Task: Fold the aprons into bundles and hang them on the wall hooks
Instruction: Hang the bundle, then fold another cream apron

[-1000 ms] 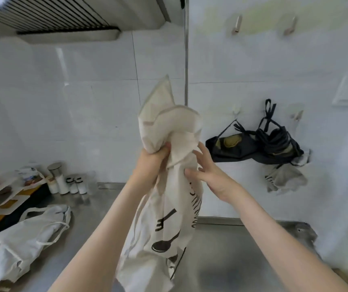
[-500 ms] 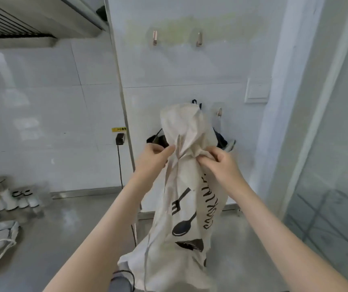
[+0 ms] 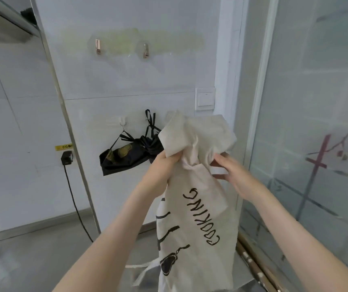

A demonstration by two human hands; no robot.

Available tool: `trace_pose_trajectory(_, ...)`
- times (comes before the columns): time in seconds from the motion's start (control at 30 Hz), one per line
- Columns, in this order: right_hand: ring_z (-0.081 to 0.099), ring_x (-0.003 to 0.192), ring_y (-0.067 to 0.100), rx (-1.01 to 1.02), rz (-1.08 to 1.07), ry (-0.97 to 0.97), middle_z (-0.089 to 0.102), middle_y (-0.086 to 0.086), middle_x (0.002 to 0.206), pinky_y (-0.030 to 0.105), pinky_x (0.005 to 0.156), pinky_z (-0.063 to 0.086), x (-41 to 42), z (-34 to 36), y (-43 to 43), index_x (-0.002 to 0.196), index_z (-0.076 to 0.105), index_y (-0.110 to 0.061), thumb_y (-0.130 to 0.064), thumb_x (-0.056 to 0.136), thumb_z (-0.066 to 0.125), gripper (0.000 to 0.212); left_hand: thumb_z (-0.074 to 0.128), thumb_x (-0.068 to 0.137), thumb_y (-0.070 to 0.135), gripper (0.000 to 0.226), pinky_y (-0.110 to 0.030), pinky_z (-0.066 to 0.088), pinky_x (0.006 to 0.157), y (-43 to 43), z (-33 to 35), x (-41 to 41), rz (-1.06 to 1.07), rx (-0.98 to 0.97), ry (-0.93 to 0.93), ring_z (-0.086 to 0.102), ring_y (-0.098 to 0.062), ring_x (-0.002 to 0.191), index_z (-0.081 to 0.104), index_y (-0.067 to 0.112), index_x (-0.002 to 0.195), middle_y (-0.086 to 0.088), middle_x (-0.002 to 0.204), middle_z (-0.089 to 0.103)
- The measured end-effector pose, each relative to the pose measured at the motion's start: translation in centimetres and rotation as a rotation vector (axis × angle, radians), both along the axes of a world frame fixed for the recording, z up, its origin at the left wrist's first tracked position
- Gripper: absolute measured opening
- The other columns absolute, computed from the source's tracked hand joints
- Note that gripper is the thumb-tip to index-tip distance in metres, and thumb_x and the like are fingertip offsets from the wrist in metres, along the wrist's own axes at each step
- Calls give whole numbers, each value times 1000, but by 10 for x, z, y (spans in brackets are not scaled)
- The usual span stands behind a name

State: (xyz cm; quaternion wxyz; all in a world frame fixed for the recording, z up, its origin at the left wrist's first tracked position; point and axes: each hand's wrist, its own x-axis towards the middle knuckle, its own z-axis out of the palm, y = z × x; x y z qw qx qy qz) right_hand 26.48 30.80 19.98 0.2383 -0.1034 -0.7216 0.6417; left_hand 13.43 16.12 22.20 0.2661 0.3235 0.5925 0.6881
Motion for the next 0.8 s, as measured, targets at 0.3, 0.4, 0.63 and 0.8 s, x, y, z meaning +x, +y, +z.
trace_pose_trajectory(0.3, 66, 94, 5, -67, -137, -64, 70, -5, 106, 15, 80, 49, -8, -20, -4, 106, 65, -22, -16, 92, 63, 16, 61, 92, 27, 28, -36, 50, 94, 5, -44, -26, -107, -185, -93, 65, -17, 102, 61, 19, 119, 0, 111, 70)
trace_pose_trajectory(0.4, 63, 93, 16, -104, -354, -96, 67, 0, 104, 25, 83, 47, -11, -28, 0, 102, 63, -20, -19, 94, 59, 9, 63, 89, 32, 32, -41, 47, 95, -5, -60, -47, 138, -268, -123, 62, -22, 97, 59, 14, 116, -3, 105, 67)
trace_pose_trajectory(0.63, 62, 84, 15, -84, -644, -35, 66, 0, 97, 20, 71, 48, -7, -41, 18, 105, 62, -15, -23, 94, 58, 14, 50, 94, 18, 9, -37, 41, 82, -39, -80, -83, 439, -326, -77, 52, -27, 87, 55, 16, 87, -5, 89, 57)
trace_pose_trajectory(0.8, 64, 103, 18, 47, -424, -198, 66, 4, 117, 31, 89, 51, -17, -57, 15, 123, 56, -15, -22, 88, 67, 37, 42, 94, 17, 16, -38, 42, 73, -43, -85, -87, 411, -341, 138, 52, -25, 84, 54, 15, 84, -10, 89, 58)
